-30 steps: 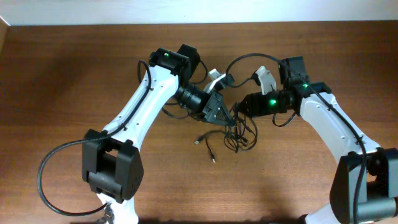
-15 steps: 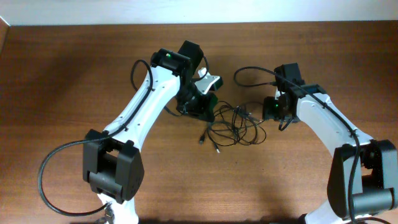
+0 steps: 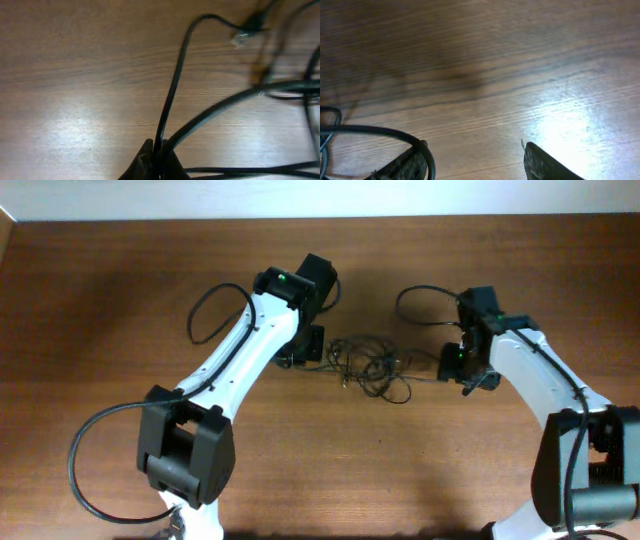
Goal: Untangle cables
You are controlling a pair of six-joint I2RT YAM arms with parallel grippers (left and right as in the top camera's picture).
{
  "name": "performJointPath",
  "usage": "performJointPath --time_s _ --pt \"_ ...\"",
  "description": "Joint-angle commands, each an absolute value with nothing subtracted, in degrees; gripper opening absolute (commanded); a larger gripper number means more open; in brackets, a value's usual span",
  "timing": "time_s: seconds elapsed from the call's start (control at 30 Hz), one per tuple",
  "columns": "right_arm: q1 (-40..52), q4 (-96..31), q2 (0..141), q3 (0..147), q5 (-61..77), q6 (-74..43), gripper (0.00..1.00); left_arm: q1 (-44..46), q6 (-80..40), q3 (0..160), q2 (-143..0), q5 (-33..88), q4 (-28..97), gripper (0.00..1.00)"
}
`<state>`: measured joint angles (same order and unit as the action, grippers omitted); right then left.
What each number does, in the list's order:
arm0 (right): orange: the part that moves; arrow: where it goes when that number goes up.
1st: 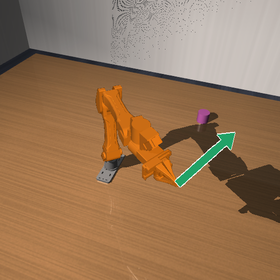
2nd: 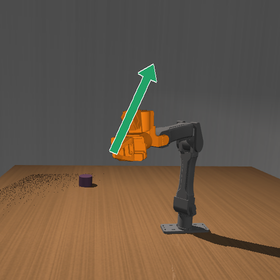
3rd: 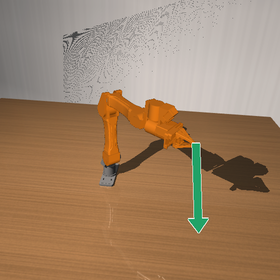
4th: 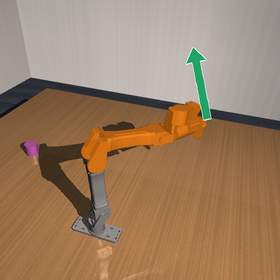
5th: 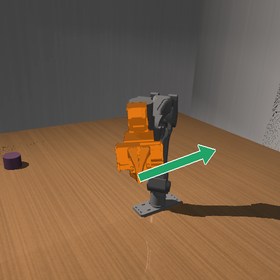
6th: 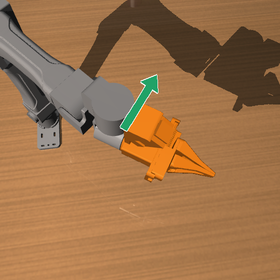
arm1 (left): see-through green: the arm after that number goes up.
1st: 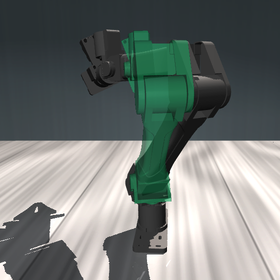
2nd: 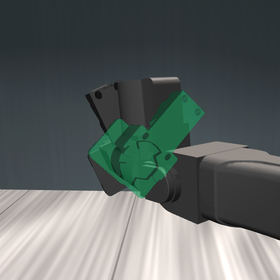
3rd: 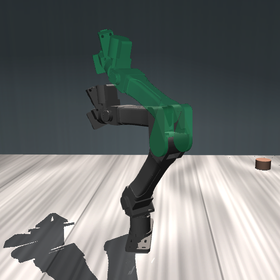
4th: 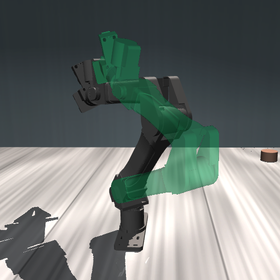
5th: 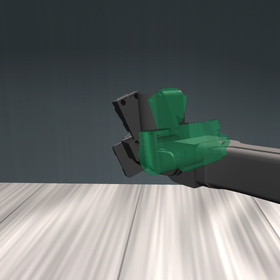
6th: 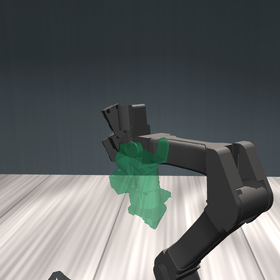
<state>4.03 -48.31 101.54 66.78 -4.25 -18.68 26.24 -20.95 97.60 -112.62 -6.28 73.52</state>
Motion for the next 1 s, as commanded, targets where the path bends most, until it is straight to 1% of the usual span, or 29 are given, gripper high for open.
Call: performJointPath --time_s 0.0,0.03,0.07,0.1,0.2,0.23,0.3,0.37,0.4,0.43,0.5,0.53,0.57,0.7,0.73,0.77,0.9,0.97 --pt "-1.3 -49.1 102.1 66.1 -10.4 -18.9 0.6 21.6 -21.9 93.5 -112.6 -17.5 74.3 0.2" --pt "-1.5 -49.1 102.1 66.1 -9.9 -18.9 0.6 21.1 -21.8 93.0 -112.6 -16.8 74.3 0.26" --pt "-1.6 -49.1 102.1 66.1 -9.1 -18.9 0.61 20.1 -21.8 92.5 -112.6 -14.5 74.6 0.37" --pt "-1.6 -49.1 102.1 66.0 -7.7 -18.9 0.61 19.0 -20.6 92.1 -112.6 -11.3 74.5 0.41" --pt "-1.5 -49.1 102.1 66.0 -4.2 -18.9 0.6 17.3 -17.5 92.1 -112.6 -4.8 73.1 0.47" --pt "-1.5 -49.1 102.1 66.0 -3.4 -18.7 0.61 16.9 -15.5 92.1 -112.6 -1.4 72.0 0.47" --pt "-1.5 -49.1 102.1 65.9 -1.5 -18.5 0.61 16.5 -14.7 92.1 -112.6 0.7 70.6 0.44" --pt "-1.5 -49.2 102.1 65.8 1.5 -18.5 0.61 16.5 -14.6 92.1 -112.6 2.5 70.1 0.43" --pt "-1.5 -49.3 102.1 65.8 4.0 -18.5 0.61 16.5 -14.6 92.1 -112.6 5.4 70.0 0.43" --pt "-1.5 -49.3 102.1 65.8 6.1 -17.6 0.61 16.5 -13.3 92.0 -112.6 8.8 69.6 0.43" --pt "-1.5 -49.2 102.1 65.8 10.4 -15.2 0.62 16.5 -12.3 92.0 -112.6 10.8 68.7 0.43" --pt "-1.5 -49.2 102.1 65.8 12.1 -14.8 0.66 16.5 -12.3 92.0 -112.6 10.8 68.2 0.43" --pt "-1.5 -49.3 102.1 65.8 13.7 -14.3 0.68 16.5 -12.3 92.0 -112.6 10.8 67.9 0.43" --pt "-1.5 -49.4 102.1 65.8 27.8 -3.0 0.7 16.5 -12.3 91.9 -112.6 10.8 67.5 0.41" --pt "-1.2 -49.3 102.1 65.8 32.3 -0.1 0.7 16.5 -12.3 91.9 -112.6 10.8 66.9 0.38" --pt "-0.7 -49.2 102.1 65.8 33.7 1.0 0.7 16.5 -12.3 91.9 -112.6 11.7 66.4 0.34" --pt "2.7 -48.4 102.1 65.8 33.8 1.3 0.71 16.8 -12.3 91.9 -112.6 17.2 64.9 0.19" --pt "4.3 -47.1 102.1 65.8 33.8 1.3 0.71 17.5 -12.3 91.9 -112.6 17.2 64.9 0.18"
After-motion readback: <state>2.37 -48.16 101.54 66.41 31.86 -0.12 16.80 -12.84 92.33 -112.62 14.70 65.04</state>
